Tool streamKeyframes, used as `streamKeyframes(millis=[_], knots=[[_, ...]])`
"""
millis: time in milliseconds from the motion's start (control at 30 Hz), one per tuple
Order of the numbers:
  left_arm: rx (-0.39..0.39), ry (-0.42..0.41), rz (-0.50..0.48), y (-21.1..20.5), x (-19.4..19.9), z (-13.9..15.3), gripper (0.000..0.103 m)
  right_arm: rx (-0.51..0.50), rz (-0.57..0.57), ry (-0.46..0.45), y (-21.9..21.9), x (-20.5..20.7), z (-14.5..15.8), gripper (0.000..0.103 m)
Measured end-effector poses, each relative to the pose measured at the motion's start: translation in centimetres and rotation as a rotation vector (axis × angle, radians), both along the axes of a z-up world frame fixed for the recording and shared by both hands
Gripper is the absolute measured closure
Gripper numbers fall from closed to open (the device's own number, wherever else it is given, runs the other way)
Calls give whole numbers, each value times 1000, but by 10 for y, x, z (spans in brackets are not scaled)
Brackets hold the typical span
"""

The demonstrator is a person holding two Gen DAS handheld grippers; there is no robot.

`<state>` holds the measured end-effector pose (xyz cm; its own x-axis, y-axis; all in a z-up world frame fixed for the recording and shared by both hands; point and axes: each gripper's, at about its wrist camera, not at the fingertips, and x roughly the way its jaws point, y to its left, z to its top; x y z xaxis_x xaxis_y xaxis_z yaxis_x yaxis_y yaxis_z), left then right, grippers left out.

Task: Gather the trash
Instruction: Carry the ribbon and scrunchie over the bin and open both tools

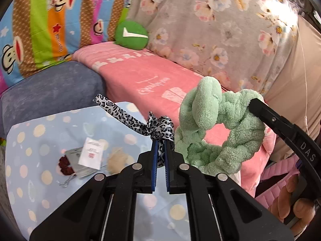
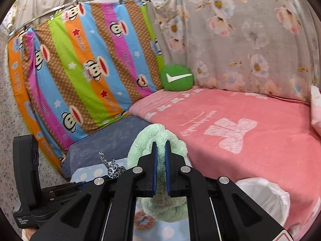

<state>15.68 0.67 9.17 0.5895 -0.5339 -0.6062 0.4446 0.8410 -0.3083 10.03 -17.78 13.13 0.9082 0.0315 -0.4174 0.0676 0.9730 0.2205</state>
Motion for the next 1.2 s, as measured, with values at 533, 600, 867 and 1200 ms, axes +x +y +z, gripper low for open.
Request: streamKeyframes(millis=[533, 600, 867, 1200], knots=[[13, 18, -222, -141, -17, -2, 97, -3, -217, 57, -126, -47, -25, 96], [18, 20, -245, -156, -20, -5, 97, 1, -238, 75, -137, -50, -32, 96], [1, 40, -302, -200, -26, -15, 81, 3, -301, 131, -170, -54, -54, 91], [2, 39, -215, -189, -15, -17, 45, -15, -335, 87, -173, -66, -47, 56]])
